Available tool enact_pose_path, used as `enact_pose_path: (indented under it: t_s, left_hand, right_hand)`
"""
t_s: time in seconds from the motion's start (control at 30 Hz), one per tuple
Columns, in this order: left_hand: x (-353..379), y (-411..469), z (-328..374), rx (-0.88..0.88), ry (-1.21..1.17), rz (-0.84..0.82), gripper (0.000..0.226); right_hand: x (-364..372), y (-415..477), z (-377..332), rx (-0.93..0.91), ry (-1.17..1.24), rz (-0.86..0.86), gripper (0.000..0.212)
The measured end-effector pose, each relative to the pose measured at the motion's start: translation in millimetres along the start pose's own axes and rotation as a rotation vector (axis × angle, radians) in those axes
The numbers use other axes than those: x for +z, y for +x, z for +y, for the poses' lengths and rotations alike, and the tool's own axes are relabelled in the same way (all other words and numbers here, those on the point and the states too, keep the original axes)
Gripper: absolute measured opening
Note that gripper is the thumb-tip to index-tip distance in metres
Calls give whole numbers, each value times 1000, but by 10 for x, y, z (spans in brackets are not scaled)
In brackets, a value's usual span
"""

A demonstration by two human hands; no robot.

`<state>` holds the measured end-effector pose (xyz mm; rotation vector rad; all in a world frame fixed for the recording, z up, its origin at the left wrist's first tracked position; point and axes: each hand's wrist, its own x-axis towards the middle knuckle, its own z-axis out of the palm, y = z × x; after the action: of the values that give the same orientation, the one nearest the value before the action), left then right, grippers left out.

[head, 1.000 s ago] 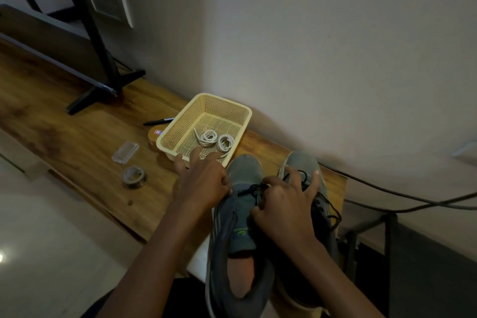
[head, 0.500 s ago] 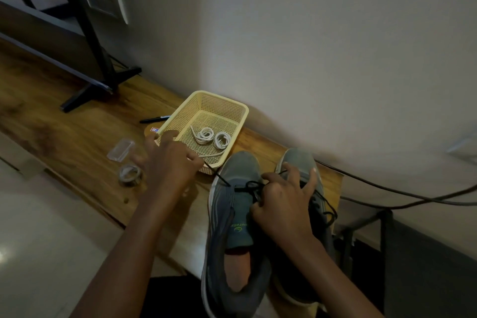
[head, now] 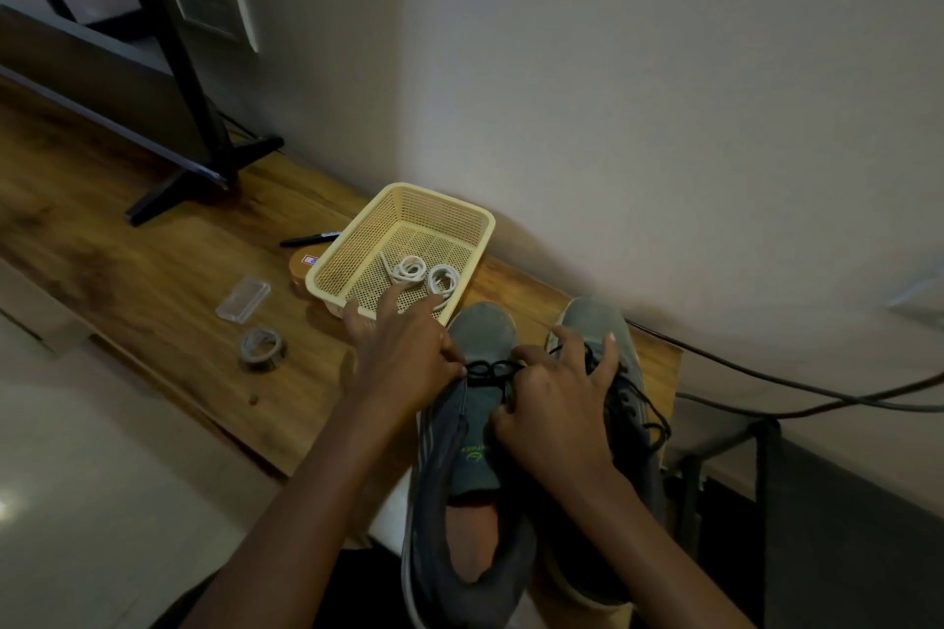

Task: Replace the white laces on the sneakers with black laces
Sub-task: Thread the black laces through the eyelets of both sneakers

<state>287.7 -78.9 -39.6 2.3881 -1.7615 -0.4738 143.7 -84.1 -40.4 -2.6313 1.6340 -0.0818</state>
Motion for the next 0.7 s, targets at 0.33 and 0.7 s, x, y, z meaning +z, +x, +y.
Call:
enact_pose_path:
  t_s: [0.33, 0.7]
  left_hand:
    - [-12, 37, -102, -106, -134, 109, 20]
    - [-101, 28, -181, -78, -142, 178, 12]
  right_hand:
    - [-6, -3, 8, 3, -12, -22, 23]
    - [36, 13, -6, -3, 19, -5, 21]
